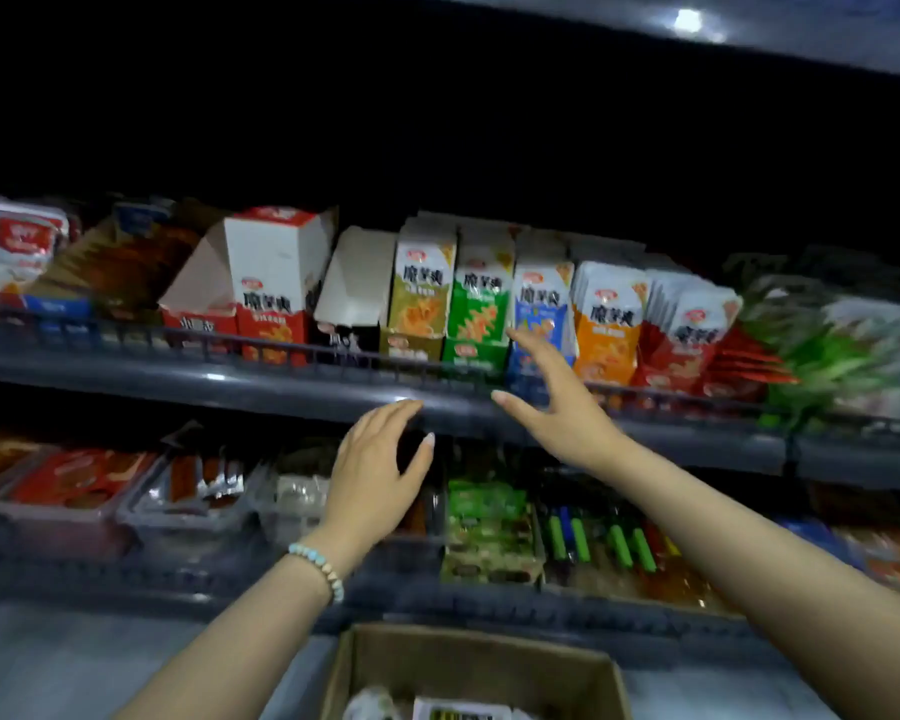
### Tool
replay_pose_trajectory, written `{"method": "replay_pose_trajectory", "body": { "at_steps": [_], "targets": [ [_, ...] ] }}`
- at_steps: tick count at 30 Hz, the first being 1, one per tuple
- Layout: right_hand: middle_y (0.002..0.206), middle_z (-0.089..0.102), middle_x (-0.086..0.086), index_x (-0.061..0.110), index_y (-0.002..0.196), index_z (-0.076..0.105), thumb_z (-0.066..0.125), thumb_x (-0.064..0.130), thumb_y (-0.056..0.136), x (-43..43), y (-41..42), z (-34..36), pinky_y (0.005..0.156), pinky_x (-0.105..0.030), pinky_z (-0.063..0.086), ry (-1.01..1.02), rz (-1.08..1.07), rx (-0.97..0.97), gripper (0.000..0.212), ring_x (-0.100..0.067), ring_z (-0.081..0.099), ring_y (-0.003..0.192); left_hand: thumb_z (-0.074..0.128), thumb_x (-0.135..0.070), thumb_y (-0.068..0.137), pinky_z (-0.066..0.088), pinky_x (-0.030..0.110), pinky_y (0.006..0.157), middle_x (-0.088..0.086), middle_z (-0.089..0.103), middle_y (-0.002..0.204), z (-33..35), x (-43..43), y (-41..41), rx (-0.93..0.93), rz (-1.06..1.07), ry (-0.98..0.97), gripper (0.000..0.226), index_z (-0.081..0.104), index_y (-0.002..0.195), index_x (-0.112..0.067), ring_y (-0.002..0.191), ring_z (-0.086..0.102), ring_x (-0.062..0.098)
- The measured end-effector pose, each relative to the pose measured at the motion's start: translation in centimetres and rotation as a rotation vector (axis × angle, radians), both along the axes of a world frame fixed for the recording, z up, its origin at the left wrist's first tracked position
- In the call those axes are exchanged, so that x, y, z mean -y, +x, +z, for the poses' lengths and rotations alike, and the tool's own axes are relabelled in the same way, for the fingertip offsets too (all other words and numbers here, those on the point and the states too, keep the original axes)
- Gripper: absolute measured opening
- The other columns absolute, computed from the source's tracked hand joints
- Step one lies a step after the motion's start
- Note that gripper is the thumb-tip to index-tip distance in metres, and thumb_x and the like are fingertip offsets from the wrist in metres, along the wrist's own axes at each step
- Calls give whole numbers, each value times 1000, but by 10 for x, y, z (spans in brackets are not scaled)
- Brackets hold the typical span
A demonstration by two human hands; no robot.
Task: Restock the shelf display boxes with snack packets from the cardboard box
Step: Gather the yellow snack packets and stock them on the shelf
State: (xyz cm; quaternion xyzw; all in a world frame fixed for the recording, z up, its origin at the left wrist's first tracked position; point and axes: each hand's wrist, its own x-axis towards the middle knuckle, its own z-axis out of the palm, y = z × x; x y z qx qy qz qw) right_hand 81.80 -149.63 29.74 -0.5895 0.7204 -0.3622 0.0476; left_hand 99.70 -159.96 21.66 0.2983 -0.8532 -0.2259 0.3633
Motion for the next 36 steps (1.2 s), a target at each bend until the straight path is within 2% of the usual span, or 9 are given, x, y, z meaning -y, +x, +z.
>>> {"method": "replay_pose_trajectory", "body": {
  "at_steps": [7, 11, 14, 16, 18, 22, 29, 33, 36],
  "targets": [
    [156, 18, 8, 28, 148, 23, 60, 30, 92, -86, 13, -133, 117, -30, 19, 253, -58, 171, 68, -9, 16, 144, 40, -48, 98, 23, 35, 116, -4, 28, 155, -102, -53, 12, 430, -101, 169, 58, 29, 149, -23, 143, 23, 16],
    [158, 14, 6, 24, 151, 18, 57, 34, 93, -114, 21, -212, 117, -32, 20, 493, -66, 232, 70, -14, 13, 146, 39, -48, 98, 25, 38, 116, -1, 26, 156, -159, -67, 23, 551, -96, 328, 59, 29, 149, -21, 143, 23, 19],
    [158, 16, 1, 20, 151, 18, 58, 33, 93, -125, 27, -262, 115, -30, 21, 603, -99, 306, 71, -19, 17, 145, 40, -47, 98, 18, 41, 119, 1, 23, 157, -193, -72, 35, 625, -59, 335, 60, 27, 150, -19, 144, 20, 21],
    [157, 16, -2, 18, 150, 19, 59, 29, 93, -127, 32, -289, 115, -30, 22, 654, -111, 405, 70, -21, 18, 145, 42, -46, 97, 16, 39, 119, 2, 19, 159, -209, -70, 43, 628, -14, 302, 62, 25, 150, -19, 145, 16, 22],
    [158, 15, -4, 18, 149, 20, 60, 28, 93, -127, 38, -314, 115, -36, 24, 704, -129, 506, 70, -23, 18, 145, 43, -46, 97, 14, 38, 119, 1, 13, 160, -221, -65, 51, 634, 37, 295, 65, 20, 152, -21, 146, 13, 21],
    [158, 17, -3, 17, 150, 20, 62, 27, 91, -119, 56, -359, 109, -29, 27, 787, -154, 652, 73, -22, 20, 144, 42, -45, 97, 15, 38, 119, 2, 9, 161, -245, -56, 74, 647, 104, 355, 69, 12, 153, -20, 146, 15, 23],
    [155, 23, -5, 14, 147, 27, 69, 27, 86, -85, 87, -412, 108, -32, 32, 891, -116, 789, 75, -25, 28, 140, 39, -46, 98, 27, 37, 114, 5, 31, 154, -279, -48, 101, 628, 183, 517, 60, 24, 151, -24, 141, 27, 23],
    [151, 28, -8, 12, 144, 33, 75, 18, 81, -67, 93, -432, 95, -17, 31, 938, -114, 796, 76, -23, 34, 135, 40, -51, 96, 37, 38, 107, 1, 44, 146, -289, -45, 100, 507, 202, 559, 57, 27, 148, -33, 134, 38, 22],
    [144, 38, -8, 7, 141, 37, 80, 17, 75, -51, 99, -445, 99, -19, 32, 960, -117, 783, 79, -24, 39, 132, 34, -60, 91, 37, 38, 108, -2, 46, 144, -299, -44, 101, 448, 206, 602, 61, 27, 148, -37, 133, 40, 19]
  ]
}}
